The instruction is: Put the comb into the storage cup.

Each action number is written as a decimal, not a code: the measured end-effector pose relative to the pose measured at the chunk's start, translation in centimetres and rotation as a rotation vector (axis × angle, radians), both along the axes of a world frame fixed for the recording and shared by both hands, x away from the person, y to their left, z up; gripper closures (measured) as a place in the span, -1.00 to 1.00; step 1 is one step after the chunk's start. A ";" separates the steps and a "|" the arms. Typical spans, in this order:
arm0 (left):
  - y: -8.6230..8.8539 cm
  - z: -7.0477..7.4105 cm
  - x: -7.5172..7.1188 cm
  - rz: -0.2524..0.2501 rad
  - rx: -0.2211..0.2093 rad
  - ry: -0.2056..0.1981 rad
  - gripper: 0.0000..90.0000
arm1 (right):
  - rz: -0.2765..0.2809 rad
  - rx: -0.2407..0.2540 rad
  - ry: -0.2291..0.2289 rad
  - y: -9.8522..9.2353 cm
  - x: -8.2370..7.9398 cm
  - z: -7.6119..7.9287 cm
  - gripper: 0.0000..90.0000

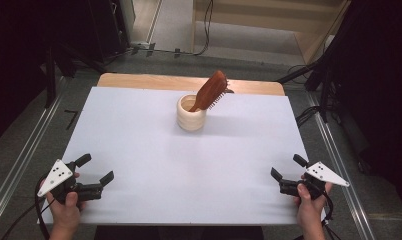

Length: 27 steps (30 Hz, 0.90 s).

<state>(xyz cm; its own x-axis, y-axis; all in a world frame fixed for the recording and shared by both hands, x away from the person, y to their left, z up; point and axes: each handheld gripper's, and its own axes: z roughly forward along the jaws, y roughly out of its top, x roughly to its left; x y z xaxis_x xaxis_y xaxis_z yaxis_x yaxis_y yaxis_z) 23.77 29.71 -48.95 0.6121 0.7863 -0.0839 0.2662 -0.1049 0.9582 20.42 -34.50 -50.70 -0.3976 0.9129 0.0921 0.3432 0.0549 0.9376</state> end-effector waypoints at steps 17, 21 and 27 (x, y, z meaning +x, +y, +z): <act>0.1 0.0 0.0 0.001 -0.008 0.000 -1.00 | -0.026 -0.006 0.010 -2.2 -1.5 -0.4 -1.00; 0.1 0.0 0.0 0.000 -0.004 0.000 -1.00 | -0.041 -0.003 0.006 -2.9 -1.9 -0.4 -1.00; 0.2 0.0 0.0 -0.003 -0.013 -0.001 -1.00 | -0.049 -0.023 0.007 -3.6 -2.6 -0.7 -1.00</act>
<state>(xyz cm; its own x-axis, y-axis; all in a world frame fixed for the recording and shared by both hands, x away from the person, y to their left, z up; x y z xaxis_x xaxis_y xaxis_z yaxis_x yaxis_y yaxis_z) 23.79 29.92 -48.94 0.6144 0.7835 -0.0935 0.2647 -0.0931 0.9598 17.78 -38.12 -51.43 -0.3517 0.9332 0.0734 0.3528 0.0595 0.9338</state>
